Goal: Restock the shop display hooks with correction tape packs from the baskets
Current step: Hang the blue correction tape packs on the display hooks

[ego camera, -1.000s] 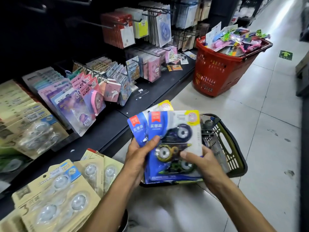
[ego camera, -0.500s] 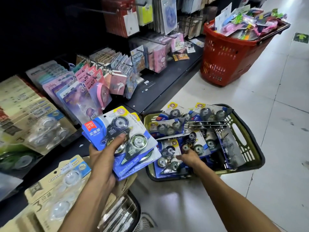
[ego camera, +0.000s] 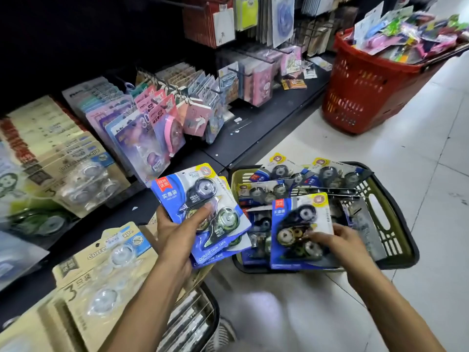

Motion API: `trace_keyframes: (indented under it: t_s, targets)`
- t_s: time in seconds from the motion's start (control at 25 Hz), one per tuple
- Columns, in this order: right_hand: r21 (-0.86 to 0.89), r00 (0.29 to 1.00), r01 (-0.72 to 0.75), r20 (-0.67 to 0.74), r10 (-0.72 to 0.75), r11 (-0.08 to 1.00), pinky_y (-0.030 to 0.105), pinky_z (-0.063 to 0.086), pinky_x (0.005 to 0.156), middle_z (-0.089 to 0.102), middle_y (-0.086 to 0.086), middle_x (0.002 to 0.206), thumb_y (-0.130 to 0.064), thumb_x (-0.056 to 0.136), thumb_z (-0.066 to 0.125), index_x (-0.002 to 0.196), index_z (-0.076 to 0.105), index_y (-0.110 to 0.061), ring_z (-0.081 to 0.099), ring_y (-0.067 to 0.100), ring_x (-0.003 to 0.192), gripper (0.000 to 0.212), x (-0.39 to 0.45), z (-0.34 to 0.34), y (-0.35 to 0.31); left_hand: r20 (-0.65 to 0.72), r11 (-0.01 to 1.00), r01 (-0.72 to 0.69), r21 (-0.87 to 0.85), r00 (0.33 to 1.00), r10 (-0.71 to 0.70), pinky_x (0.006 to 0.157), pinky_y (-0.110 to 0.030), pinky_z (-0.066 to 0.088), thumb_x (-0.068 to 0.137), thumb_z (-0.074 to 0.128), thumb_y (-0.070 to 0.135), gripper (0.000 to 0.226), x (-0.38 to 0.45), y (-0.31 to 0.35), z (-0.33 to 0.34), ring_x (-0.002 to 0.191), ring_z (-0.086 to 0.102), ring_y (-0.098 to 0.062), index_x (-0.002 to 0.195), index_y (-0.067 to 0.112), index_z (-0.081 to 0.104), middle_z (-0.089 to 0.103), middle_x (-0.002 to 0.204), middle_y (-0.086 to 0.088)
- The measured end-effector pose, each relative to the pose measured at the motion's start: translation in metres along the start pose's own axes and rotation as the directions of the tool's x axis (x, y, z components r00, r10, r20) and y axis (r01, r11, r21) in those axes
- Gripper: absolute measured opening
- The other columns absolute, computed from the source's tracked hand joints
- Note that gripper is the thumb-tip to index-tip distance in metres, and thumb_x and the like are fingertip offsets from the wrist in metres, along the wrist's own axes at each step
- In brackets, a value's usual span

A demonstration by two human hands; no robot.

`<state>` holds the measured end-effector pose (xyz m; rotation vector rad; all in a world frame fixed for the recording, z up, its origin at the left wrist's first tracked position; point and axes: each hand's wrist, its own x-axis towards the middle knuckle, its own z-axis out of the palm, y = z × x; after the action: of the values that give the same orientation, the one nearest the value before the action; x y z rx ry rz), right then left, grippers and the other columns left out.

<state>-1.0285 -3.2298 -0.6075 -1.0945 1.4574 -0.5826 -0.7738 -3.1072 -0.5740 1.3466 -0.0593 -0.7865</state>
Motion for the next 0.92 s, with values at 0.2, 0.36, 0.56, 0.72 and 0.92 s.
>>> trace_keyframes:
  t_s: [0.2, 0.36, 0.56, 0.72, 0.92]
  targets:
    - [0.368, 0.966, 0.055, 0.216, -0.143, 0.928, 0.033, 0.062, 0.067, 0.077, 0.016, 0.096, -0.002, 0.09, 0.061, 0.104, 0.071, -0.005, 0.074, 0.024, 0.077, 0.018, -0.057, -0.023, -0.048, 0.153, 0.997, 0.081, 0.014, 0.985, -0.083, 0.076, -0.05, 0.062, 0.07, 0.087, 0.016, 0.061, -0.017, -0.01, 0.018, 0.095, 0.076, -0.029, 0.125, 0.017, 0.061, 0.077, 0.11, -0.007]
    - [0.147, 0.932, 0.241, 0.239, -0.271, 0.959, 0.032, 0.054, 0.077, 0.077, 0.006, 0.097, -0.017, 0.086, 0.072, 0.101, 0.073, -0.014, 0.068, 0.014, 0.082, 0.015, -0.062, 0.034, -0.047, 0.308, 0.989, 0.145, 0.019, 0.94, -0.144, 0.076, -0.045, 0.063, 0.046, 0.097, 0.051, 0.092, -0.033, -0.009, 0.025, 0.093, 0.076, -0.027, 0.124, 0.015, 0.064, 0.077, 0.111, -0.009]
    - [0.086, 0.928, 0.263, 0.252, -0.276, 0.961, 0.037, 0.054, 0.093, 0.064, 0.002, 0.114, -0.056, 0.077, 0.071, 0.102, 0.064, -0.038, 0.066, 0.013, 0.101, 0.032, -0.065, 0.078, -0.028, 0.316, 0.977, 0.207, 0.05, 0.925, -0.212, 0.061, -0.042, 0.062, 0.065, 0.08, 0.011, 0.057, -0.03, -0.002, 0.013, 0.078, 0.076, -0.03, 0.119, 0.015, 0.063, 0.076, 0.109, -0.018]
    - [0.169, 0.954, 0.115, 0.254, -0.156, 0.979, 0.039, 0.054, 0.092, 0.068, -0.003, 0.118, -0.051, 0.092, 0.065, 0.116, 0.061, -0.03, 0.065, 0.019, 0.107, 0.032, -0.02, 0.063, -0.018, 0.244, 0.973, 0.225, 0.042, 0.942, -0.229, 0.058, -0.046, 0.063, 0.077, 0.076, 0.0, 0.044, -0.022, -0.002, 0.011, 0.068, 0.075, -0.027, 0.117, 0.014, 0.063, 0.079, 0.092, -0.011]
    - [-0.232, 0.934, -0.295, -0.274, 0.229, 0.927, 0.044, 0.047, 0.098, 0.051, 0.017, 0.137, -0.025, 0.088, 0.071, 0.146, 0.032, -0.005, 0.054, 0.037, 0.119, 0.072, 0.078, 0.01, 0.035, 0.202, 0.981, 0.183, 0.056, 0.961, -0.191, 0.065, -0.05, 0.062, 0.078, 0.077, 0.0, 0.047, -0.012, -0.003, 0.005, 0.072, 0.076, -0.028, 0.118, 0.017, 0.062, 0.078, 0.097, -0.009]
